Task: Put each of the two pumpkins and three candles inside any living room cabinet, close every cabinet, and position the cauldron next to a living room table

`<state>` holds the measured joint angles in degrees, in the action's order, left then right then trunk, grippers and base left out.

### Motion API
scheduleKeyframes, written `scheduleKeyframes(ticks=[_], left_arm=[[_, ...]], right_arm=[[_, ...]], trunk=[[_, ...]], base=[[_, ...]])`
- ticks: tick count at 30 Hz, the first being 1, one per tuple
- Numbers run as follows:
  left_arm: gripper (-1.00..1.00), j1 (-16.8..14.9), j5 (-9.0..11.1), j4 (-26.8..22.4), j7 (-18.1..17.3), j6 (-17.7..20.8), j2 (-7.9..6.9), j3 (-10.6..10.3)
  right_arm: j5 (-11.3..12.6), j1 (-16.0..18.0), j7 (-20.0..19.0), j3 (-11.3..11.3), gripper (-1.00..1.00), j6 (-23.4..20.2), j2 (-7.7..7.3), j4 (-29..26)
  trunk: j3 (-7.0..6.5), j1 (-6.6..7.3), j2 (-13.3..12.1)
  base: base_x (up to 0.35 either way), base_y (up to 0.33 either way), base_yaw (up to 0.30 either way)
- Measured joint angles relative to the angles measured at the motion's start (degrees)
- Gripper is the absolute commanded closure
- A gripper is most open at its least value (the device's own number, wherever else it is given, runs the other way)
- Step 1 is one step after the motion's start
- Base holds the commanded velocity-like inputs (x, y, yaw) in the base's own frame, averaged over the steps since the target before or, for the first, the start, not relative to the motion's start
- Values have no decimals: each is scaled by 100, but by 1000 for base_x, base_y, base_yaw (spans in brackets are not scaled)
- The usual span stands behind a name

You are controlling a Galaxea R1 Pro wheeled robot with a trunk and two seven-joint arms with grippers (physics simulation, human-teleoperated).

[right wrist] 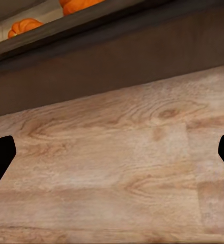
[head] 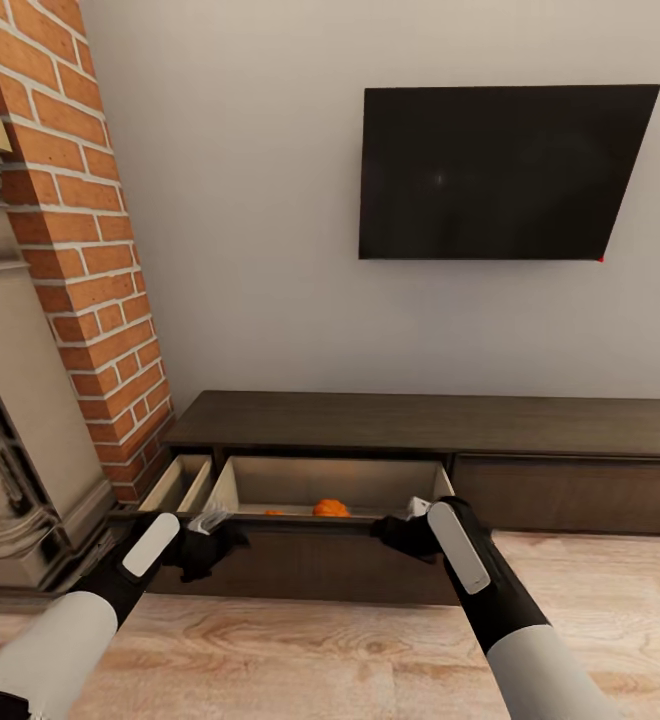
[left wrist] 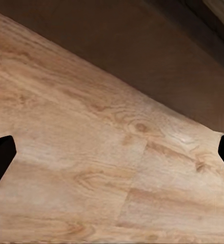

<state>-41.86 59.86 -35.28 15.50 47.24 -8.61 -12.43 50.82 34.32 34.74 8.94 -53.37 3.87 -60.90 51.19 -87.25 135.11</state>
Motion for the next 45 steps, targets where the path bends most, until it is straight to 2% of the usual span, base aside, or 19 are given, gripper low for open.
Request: scheduleKeyframes(ticks=[4,7,10,11,14,20,34,40,44,45], left_arm=[[-100,-86,-3,-209,640,8,149,-195],[-100,-94,-11,-424,754,39,144,-259],[-100,-96,-84,-547,797,60,136,-553],[-100,-97,-183,-590,805,64,135,-761],[-100,-97,-361,-661,798,70,130,-1028],[-100,-92,-537,-810,790,73,123,-1228],[-100,-56,-958,-1181,707,66,112,-1349],[-100,-50,-1017,-1384,582,23,101,-1862],[-100,-52,-1034,-1409,567,11,97,-1969],[-100,-49,-1078,-1420,564,8,96,-1996]], right_arm=[[4,34,127,111,-100,-13,14,2],[1,49,154,164,-100,-21,18,3],[-2,69,172,187,-100,-24,23,4],[-3,74,176,195,-100,-25,24,4],[-4,83,181,203,-100,-26,26,4],[-3,87,183,248,-100,-26,27,4],[-11,89,184,355,-100,-26,27,4],[-13,89,188,366,-100,-26,27,1],[-21,88,191,463,-100,-26,27,-3],[-20,88,191,551,-100,-25,27,-3]], trunk=[[0,-1,0],[0,-1,0],[0,0,0],[0,0,0],[0,0,0],[0,-2,0],[0,0,0],[0,0,0],[0,0,0],[0,0,0]], base=[[-55,0,0],[-56,0,0],[-24,0,0],[-13,0,0],[-7,0,0],[-120,0,0],[-57,0,0],[-1,0,0],[0,0,0],[0,0,0]])
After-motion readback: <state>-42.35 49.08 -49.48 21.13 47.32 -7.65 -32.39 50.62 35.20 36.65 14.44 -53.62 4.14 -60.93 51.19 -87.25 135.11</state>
